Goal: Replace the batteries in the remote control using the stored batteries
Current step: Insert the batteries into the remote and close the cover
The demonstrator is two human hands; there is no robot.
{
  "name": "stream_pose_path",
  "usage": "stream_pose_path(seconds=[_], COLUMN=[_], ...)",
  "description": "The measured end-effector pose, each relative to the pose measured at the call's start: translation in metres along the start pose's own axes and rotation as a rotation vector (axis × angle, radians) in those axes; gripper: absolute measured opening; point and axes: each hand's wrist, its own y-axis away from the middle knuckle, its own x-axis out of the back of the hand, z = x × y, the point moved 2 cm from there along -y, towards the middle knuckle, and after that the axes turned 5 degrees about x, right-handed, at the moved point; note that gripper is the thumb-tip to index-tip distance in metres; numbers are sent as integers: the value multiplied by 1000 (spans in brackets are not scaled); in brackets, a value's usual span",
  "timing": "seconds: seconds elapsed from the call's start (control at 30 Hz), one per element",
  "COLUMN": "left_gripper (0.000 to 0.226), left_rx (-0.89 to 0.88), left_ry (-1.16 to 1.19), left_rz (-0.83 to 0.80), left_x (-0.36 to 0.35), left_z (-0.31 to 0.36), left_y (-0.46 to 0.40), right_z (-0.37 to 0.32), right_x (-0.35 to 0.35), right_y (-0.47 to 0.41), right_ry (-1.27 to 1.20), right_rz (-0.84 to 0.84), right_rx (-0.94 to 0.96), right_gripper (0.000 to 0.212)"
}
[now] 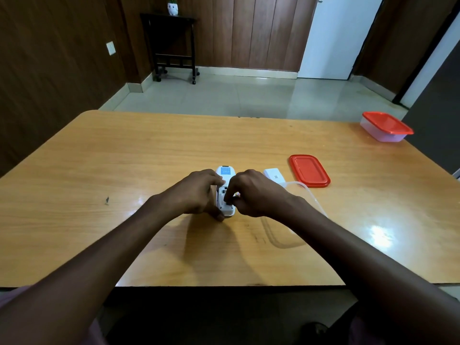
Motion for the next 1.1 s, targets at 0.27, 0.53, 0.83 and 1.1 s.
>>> stream_pose_path(seconds=[0.27,0.53,0.83,1.1], left_gripper=[101,102,103,99], left_rx=[19,2,9,17], left_ry=[18,-12,-18,-14], left_rz=[12,21,25,18], left_x=[-3,-3,-3,-2], left_z=[-5,-8,-8,-5], left_y=[-4,-10,-9,-6], right_z=[17,29,29,25], right_x=[7,-11,3,3], right_y=[4,5,3,-1], right_ry=[-92,153,-859,-1364], right_rz=[62,-81,183,235], right_rx=[-110,-183,-469,-483], right_gripper=[20,26,10,14])
